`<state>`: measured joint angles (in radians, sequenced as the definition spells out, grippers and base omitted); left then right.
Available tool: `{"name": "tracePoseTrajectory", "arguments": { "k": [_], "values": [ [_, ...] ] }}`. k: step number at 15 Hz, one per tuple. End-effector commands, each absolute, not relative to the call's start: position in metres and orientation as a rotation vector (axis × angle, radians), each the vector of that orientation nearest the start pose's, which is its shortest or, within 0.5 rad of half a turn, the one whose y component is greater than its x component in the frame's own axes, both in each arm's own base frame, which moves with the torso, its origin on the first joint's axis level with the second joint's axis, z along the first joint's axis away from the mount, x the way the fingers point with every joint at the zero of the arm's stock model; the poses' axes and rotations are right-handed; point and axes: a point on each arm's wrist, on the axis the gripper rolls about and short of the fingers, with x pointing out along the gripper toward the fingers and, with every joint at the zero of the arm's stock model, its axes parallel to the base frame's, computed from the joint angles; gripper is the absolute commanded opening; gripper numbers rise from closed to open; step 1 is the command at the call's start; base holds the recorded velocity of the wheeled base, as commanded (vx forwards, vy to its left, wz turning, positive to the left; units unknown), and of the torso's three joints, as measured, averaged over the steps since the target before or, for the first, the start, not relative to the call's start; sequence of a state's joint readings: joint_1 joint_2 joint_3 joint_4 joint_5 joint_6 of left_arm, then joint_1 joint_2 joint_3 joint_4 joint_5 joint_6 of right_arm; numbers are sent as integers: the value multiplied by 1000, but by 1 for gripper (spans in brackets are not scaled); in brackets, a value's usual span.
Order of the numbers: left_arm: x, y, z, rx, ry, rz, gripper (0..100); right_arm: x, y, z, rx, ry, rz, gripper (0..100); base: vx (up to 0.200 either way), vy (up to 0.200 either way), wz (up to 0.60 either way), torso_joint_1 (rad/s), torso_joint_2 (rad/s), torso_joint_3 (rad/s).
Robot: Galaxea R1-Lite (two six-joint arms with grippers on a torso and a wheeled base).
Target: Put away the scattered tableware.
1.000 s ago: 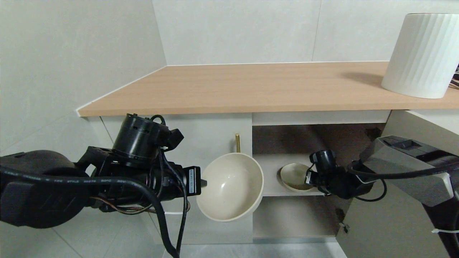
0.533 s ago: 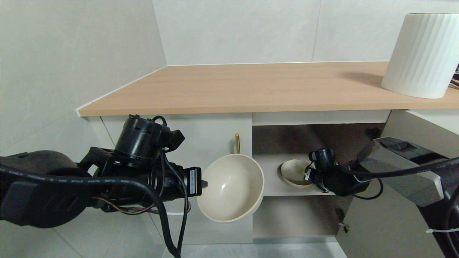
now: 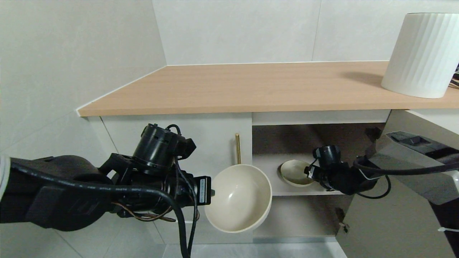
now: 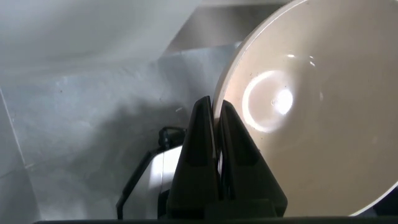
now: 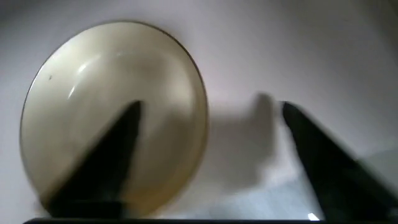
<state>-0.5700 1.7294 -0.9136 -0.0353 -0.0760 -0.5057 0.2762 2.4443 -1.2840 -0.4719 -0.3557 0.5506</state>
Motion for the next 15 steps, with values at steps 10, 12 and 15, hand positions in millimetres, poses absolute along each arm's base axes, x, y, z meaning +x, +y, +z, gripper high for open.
{"name": "tracePoseTrajectory", "arguments": {
  "k": [10, 12, 15],
  "values": [
    [251, -203, 89, -124, 1052, -368, 0, 238, 171, 191, 221, 782, 305, 100, 0, 0, 0, 0, 0, 0],
    [249, -204, 88, -119, 1056, -371, 0, 225, 177, 188, 172, 835, 354, 100, 0, 0, 0, 0, 0, 0],
    [248, -206, 88, -115, 1057, -378, 0, 211, 200, 164, 70, 919, 406, 100, 0, 0, 0, 0, 0, 0]
  ]
}}
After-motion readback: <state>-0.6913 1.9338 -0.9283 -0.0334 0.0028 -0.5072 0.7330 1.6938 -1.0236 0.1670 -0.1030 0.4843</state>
